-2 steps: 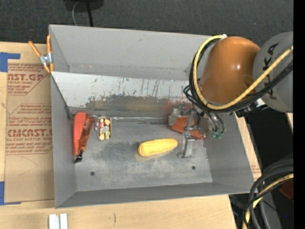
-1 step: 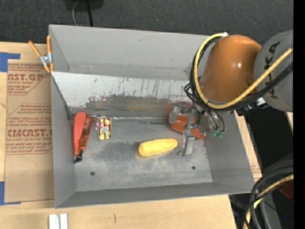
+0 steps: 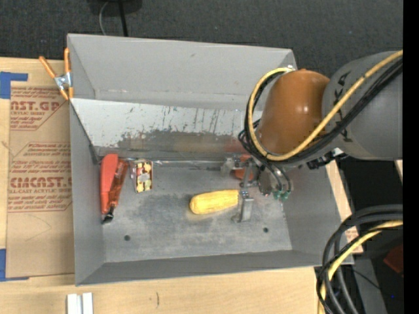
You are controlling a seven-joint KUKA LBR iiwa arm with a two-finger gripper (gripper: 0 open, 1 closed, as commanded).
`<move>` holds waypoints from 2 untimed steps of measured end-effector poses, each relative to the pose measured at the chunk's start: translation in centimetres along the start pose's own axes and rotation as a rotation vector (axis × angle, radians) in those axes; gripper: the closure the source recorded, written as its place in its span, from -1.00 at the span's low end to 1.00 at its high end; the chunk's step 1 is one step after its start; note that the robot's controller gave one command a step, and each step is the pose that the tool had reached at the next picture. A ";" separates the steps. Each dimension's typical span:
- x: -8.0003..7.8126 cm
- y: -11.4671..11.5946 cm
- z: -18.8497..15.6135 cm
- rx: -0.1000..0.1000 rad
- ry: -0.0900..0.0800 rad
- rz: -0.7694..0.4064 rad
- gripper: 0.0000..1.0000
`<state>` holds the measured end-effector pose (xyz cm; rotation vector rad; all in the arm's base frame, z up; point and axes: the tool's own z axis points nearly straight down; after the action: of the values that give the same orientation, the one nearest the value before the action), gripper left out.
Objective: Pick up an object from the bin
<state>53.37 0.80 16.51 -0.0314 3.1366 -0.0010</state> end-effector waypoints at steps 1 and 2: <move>0.1 0.3 5.4 0.000 0.010 -0.036 -1.00; -1.1 0.8 4.2 0.000 0.001 -0.094 -1.00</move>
Offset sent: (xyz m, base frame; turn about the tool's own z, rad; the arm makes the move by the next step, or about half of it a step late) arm 0.0143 0.0099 -0.0369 -0.1077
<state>54.46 1.59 12.35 -0.1786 3.1328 -0.0013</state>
